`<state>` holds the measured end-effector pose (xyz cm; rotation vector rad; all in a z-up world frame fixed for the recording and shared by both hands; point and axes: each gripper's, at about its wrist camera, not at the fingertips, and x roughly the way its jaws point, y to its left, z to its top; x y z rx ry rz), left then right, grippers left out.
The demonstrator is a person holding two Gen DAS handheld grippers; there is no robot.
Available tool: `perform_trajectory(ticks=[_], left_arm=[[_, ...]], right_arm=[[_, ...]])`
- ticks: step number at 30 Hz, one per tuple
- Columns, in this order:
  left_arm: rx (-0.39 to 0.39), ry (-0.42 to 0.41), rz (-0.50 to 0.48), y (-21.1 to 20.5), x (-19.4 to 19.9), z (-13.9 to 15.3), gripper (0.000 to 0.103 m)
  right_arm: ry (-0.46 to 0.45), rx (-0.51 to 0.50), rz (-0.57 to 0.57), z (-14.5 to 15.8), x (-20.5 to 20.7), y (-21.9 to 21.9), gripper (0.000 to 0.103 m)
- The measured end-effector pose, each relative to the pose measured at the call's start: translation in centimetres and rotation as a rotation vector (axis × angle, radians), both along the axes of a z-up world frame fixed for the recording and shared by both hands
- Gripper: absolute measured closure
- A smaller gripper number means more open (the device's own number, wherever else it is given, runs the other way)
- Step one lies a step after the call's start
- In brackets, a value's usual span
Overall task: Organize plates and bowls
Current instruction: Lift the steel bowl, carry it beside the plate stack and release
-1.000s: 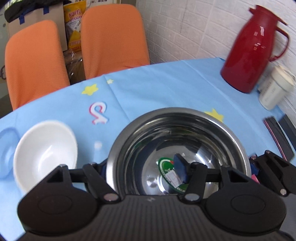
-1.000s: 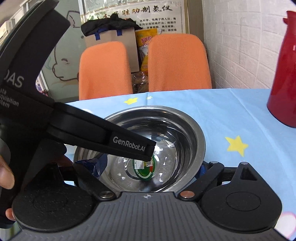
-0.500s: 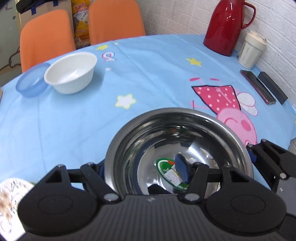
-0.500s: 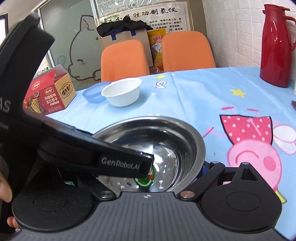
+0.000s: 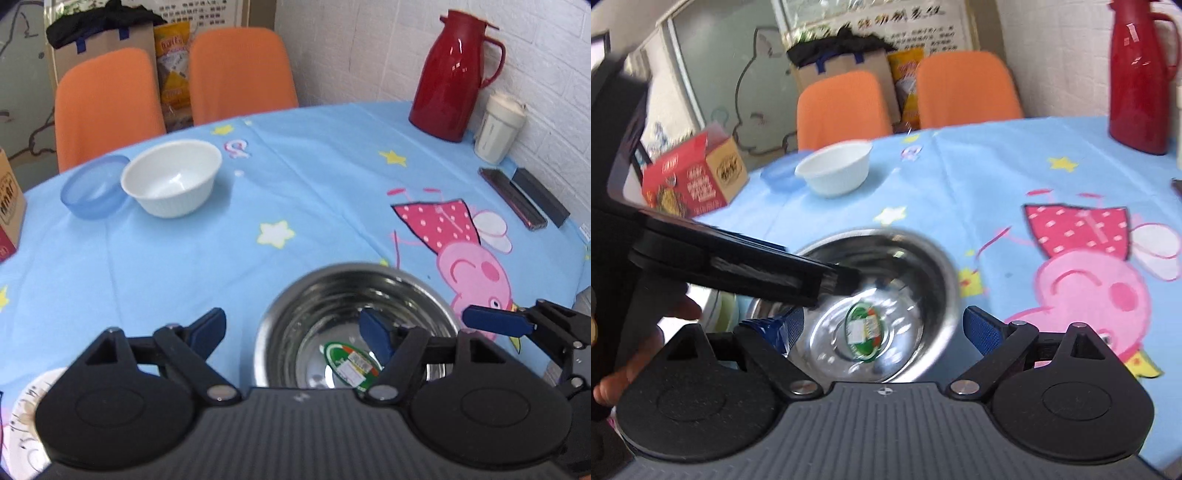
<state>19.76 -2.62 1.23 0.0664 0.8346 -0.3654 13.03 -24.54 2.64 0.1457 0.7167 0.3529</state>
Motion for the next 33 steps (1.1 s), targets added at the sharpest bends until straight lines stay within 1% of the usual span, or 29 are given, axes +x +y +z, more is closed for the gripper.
perform_trajectory(ticks=[3, 5, 8, 14, 20, 25, 29, 33], left_arm=[[-0.019, -0.04, 0.036, 1.5, -0.1, 1.9, 0.03], [-0.02, -0.06, 0.059, 2.4, -0.3, 2.6, 0.029], [-0.002, -0.086, 0.087, 3.4, -0.9, 3.0, 0.028], [0.011, -0.106, 0.105, 4.7, -2.3, 3.1, 0.026], [0.009, -0.118, 0.117, 5.9, -3.3, 3.2, 0.025], [0.012, -0.12, 0.124, 7.1, -3.7, 2.9, 0.025], [0.003, -0.104, 0.139, 8.2, -3.4, 2.4, 0.025], [0.006, -0.085, 0.148, 9.0, -2.2, 1.6, 0.025]], right_arm=[[-0.025, 0.053, -0.045, 1.3, -0.4, -1.9, 0.022], [-0.023, 0.06, -0.058, 1.5, -0.3, -2.4, 0.022], [-0.019, 0.061, -0.071, 1.5, -0.4, -2.5, 0.022], [0.009, 0.088, -0.029, 1.4, -0.1, -1.8, 0.022], [-0.025, 0.078, 0.008, 2.6, 0.0, -0.1, 0.022], [-0.012, 0.066, 0.048, 2.6, 0.1, 1.8, 0.022], [-0.009, 0.033, 0.069, 2.6, 0.5, 2.9, 0.022], [-0.002, 0.012, 0.089, 2.6, 1.7, 3.8, 0.022]])
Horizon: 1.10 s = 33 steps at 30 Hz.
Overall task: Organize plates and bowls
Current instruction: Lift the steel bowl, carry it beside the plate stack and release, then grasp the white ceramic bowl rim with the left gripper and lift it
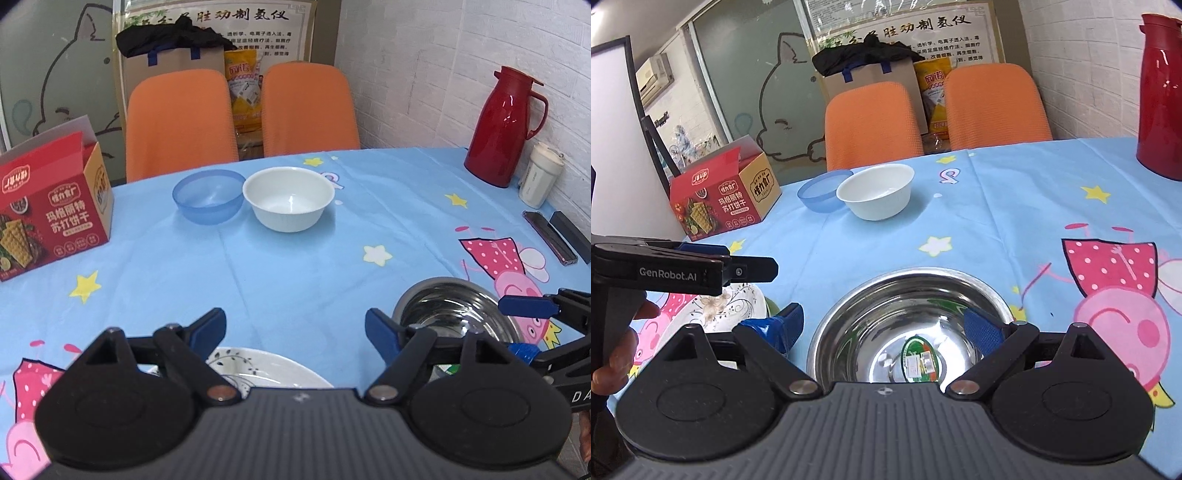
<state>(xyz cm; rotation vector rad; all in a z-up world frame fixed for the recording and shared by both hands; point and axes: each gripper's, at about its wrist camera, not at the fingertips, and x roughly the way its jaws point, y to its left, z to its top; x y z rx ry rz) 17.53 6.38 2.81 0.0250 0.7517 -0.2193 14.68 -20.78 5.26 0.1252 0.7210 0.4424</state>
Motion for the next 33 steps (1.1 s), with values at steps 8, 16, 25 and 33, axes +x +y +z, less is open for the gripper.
perform_trajectory(ticks=[8, 16, 25, 33], left_arm=[[0.015, 0.021, -0.021, 2.1, 6.7, 0.3, 0.025], [0.04, -0.025, -0.216, 1.8, 20.1, 1.7, 0.024], [0.144, 0.052, -0.3, -1.3, 28.7, -2.4, 0.024], [0.28, 0.054, -0.328, -2.3, 28.6, -4.2, 0.023]], right_arm=[[-0.01, -0.14, 0.111, 1.3, 6.3, 2.2, 0.022], [0.002, -0.244, 0.193, 1.1, 16.9, 4.5, 0.022], [0.144, -0.284, 0.293, -4.5, 22.8, 7.7, 0.022], [0.151, -0.289, 0.261, -5.2, 24.1, 7.8, 0.022]])
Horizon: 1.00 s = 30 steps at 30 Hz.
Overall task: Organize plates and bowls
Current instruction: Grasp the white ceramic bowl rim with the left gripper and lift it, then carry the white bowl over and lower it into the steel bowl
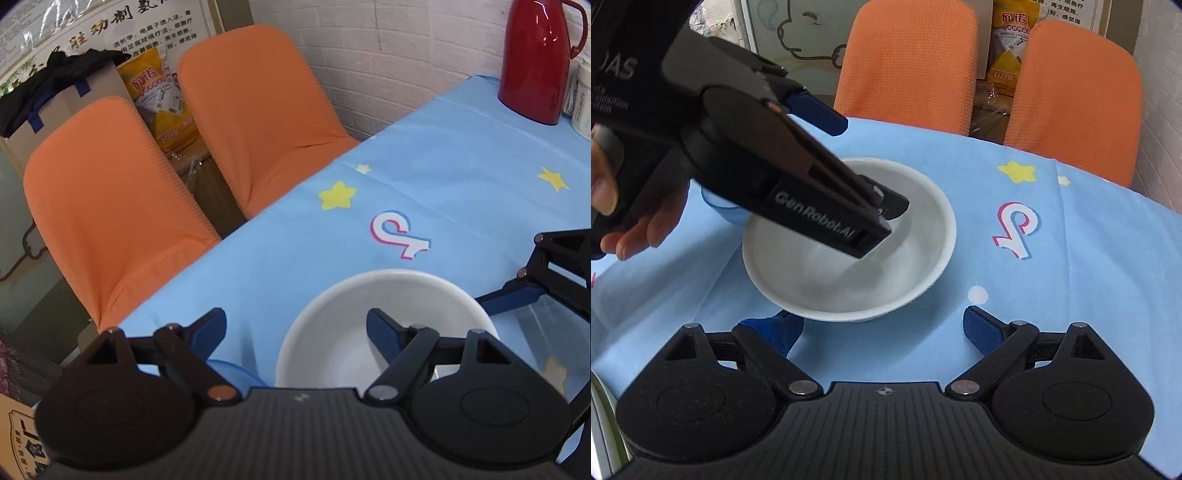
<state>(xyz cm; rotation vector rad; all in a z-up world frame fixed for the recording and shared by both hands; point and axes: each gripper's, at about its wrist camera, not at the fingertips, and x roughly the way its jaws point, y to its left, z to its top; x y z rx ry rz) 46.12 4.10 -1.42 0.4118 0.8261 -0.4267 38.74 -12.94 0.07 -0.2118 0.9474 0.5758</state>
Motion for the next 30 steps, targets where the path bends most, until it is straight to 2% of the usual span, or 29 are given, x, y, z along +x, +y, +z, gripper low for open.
perform_trajectory(ticks=[4, 7, 12, 15, 21, 22, 24, 30], left_arm=[[-0.053, 0.017, -0.039, -0.8, -0.2, 0.0, 0.023], [-0.125, 0.098, -0.06, -1.6, 0.1, -0.5, 0.023], [-0.173, 0.162, -0.085, -2.6, -0.3, -1.8, 0.023], [-0.163, 0.152, -0.076, -2.8, -0.5, -2.3, 0.023], [-0.166, 0.121, 0.029, -1.2, 0.5, -1.9, 0.023], [-0.177, 0.108, 0.049, -0.8, 0.8, -1.6, 0.021], [-0.19, 0.104, 0.07, -0.3, 1.4, -1.2, 0.006], [-0.193, 0.093, 0.095, -0.2, 2.8, -1.2, 0.005]], right_arm=[[-0.005, -0.01, -0.006, 0.4, -0.2, -0.6, 0.022], [-0.012, -0.015, -0.01, 0.5, -0.5, -1.2, 0.022], [-0.03, -0.03, -0.046, 0.7, 0.0, -2.4, 0.022], [-0.024, -0.014, -0.068, 0.7, 0.2, -3.4, 0.022], [-0.002, 0.036, -0.038, 0.5, 0.6, -2.6, 0.022], [-0.005, 0.032, -0.033, 0.4, 0.7, -2.3, 0.022], [-0.012, 0.021, -0.023, 0.2, 0.7, -1.9, 0.022], [-0.012, 0.015, -0.017, 0.0, 1.6, -1.7, 0.022]])
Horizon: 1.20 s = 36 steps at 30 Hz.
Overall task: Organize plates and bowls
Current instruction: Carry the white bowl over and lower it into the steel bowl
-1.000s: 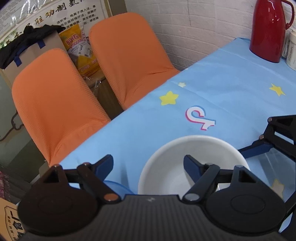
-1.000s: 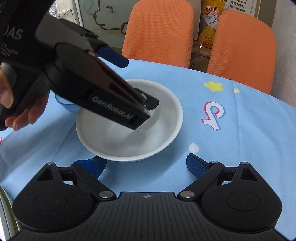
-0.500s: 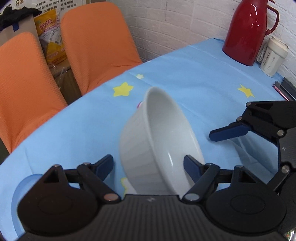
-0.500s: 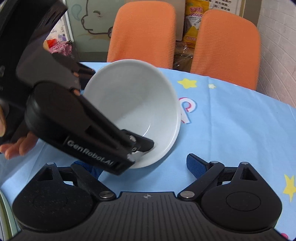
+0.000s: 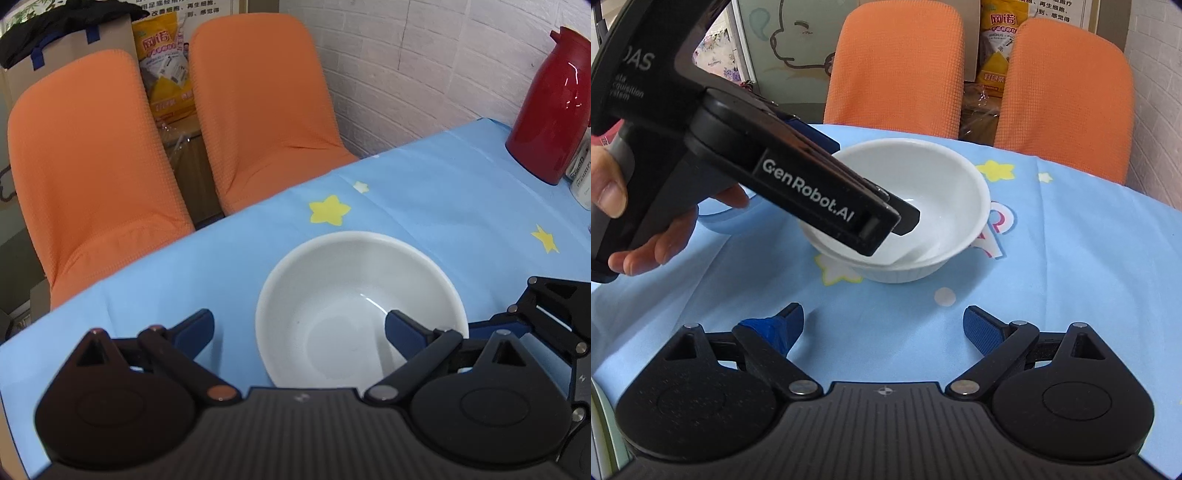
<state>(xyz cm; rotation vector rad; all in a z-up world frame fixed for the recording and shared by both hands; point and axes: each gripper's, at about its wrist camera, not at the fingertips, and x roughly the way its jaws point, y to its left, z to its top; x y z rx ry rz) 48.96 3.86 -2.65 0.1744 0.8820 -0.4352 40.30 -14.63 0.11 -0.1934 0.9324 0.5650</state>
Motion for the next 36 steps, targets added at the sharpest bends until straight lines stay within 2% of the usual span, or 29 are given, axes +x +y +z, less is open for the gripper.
perform_trajectory(ticks=[6, 7, 9, 10, 12, 14, 20, 25, 30, 36], left_arm=[[0.006, 0.017, 0.007, -0.9, 1.0, -0.9, 0.006], [0.009, 0.02, 0.0, -1.1, 0.9, -1.1, 0.011], [-0.006, 0.045, -0.032, -1.3, 0.8, -1.2, 0.034], [-0.012, 0.046, -0.036, -1.4, 0.7, -1.1, 0.042], [-0.011, 0.045, -0.041, -1.5, 0.4, -0.9, 0.046], [-0.025, 0.033, -0.033, -1.4, 0.0, -0.4, 0.045], [-0.051, -0.004, -0.037, -2.2, -2.1, 2.1, 0.047], [-0.079, -0.062, -0.047, -3.7, -7.7, 5.2, 0.047], [-0.114, -0.061, -0.042, -5.1, -15.0, 7.3, 0.046], [-0.1, -0.08, -0.047, -7.0, -24.1, 7.6, 0.044]], right_arm=[[-0.013, 0.011, -0.034, -0.1, 1.4, 0.0, 0.022], [-0.022, 0.018, -0.036, -0.3, 1.7, 0.0, 0.022], [-0.055, 0.038, -0.028, -0.4, 2.0, 0.0, 0.025], [-0.084, 0.043, -0.022, -0.4, 2.2, 0.0, 0.025], [-0.135, 0.036, -0.006, -0.2, 2.2, 0.3, 0.027], [-0.184, 0.036, 0.005, 0.4, 1.7, 0.5, 0.028], [-0.241, 0.064, -0.01, 2.7, 0.2, -0.8, 0.027], [-0.287, 0.042, -0.014, 5.9, -4.1, -2.5, 0.027], [-0.331, 0.03, -0.004, 8.7, -11.1, -4.5, 0.027], [-0.329, 0.034, -0.02, 8.9, -20.4, -3.5, 0.026]])
